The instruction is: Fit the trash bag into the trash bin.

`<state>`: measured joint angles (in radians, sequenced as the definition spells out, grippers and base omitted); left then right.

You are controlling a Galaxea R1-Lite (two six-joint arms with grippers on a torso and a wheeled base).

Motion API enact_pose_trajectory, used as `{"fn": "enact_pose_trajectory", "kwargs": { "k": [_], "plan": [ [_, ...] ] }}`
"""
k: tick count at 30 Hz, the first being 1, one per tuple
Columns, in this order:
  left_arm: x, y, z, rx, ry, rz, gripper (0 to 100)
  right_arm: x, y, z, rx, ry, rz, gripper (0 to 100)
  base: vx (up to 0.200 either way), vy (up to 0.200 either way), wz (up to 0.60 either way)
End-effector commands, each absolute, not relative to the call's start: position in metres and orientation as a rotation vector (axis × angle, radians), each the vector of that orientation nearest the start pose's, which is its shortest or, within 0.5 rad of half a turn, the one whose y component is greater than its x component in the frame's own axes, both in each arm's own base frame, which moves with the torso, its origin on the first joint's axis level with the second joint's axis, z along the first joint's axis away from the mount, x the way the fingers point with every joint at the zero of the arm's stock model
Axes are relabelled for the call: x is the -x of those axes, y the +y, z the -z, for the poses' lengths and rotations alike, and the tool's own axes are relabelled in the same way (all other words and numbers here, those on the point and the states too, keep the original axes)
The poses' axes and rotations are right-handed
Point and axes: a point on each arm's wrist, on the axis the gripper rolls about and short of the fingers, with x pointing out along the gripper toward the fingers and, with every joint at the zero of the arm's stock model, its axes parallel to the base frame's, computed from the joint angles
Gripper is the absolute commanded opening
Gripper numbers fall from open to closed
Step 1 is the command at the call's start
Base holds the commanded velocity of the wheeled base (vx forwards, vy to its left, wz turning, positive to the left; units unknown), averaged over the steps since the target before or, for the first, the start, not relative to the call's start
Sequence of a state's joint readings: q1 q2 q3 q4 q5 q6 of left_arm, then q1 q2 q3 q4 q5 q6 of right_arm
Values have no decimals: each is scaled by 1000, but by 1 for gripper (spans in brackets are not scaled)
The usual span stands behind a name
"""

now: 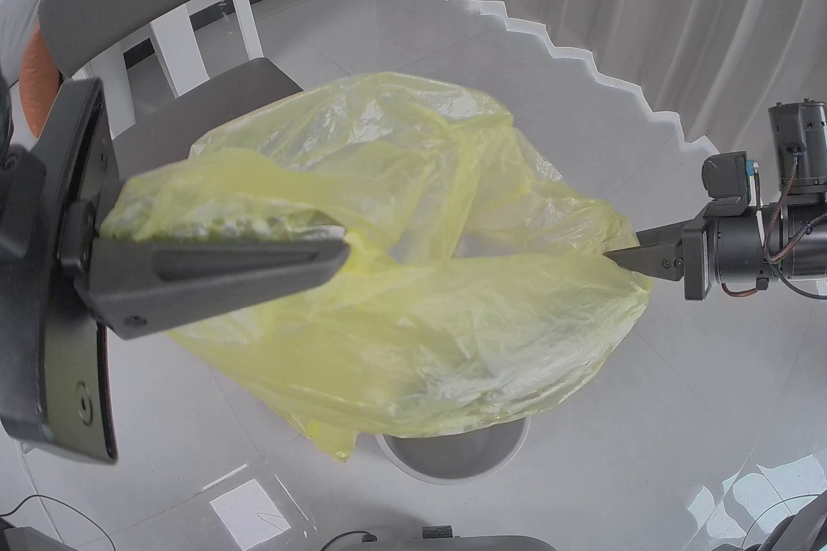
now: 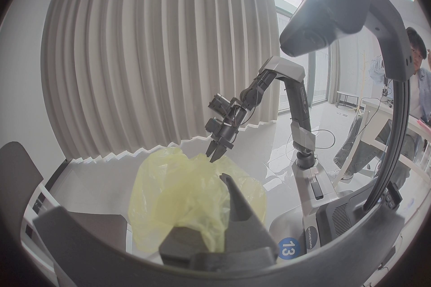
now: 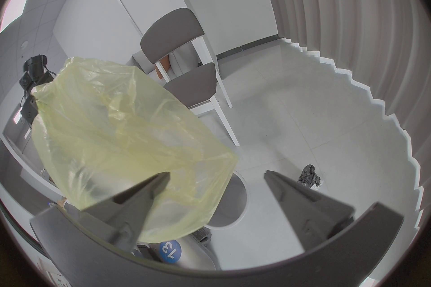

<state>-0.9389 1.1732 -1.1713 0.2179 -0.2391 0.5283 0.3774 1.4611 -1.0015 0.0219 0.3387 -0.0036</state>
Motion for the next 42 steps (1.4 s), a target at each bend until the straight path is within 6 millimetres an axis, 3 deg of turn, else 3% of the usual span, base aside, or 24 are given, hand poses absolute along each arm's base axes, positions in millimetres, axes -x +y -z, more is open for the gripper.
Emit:
{"fn": "enact_pose_trajectory", "kwargs": {
  "k": [1, 6, 11, 14, 15, 18, 21, 33, 42],
  "plan": [
    [-89, -132, -330, -543, -98, 1211, 0, -233, 103, -234, 14, 520, -710, 0, 0, 0, 0],
    [-93, -133, -328, -524, -74, 1189, 0, -230, 103, -232, 15, 530, -706, 0, 0, 0, 0],
    [-116, -144, -316, -323, 52, 1104, 0, -219, 98, -234, 12, 525, -697, 0, 0, 0, 0],
    [-127, -154, -301, -205, 112, 1013, 0, -211, 94, -233, 11, 523, -694, 0, 0, 0, 0],
    [-136, -160, -280, -106, 186, 906, 0, -209, 92, -229, 8, 538, -687, 0, 0, 0, 0],
    [-148, -174, -242, 13, 294, 806, 0, -209, 90, -213, -18, 600, -666, 0, 0, 0, 0],
    [-148, -182, -221, 53, 327, 812, 0, -209, 89, -198, -33, 646, -657, 0, 0, 0, 0],
    [-131, -182, -176, 104, 506, 813, 0, -238, 103, -155, -80, 674, -646, 0, 0, 0, 0],
    [-130, -187, -156, 112, 601, 796, 0, -229, 99, -137, -72, 738, -637, 0, 0, 0, 0]
  ]
}}
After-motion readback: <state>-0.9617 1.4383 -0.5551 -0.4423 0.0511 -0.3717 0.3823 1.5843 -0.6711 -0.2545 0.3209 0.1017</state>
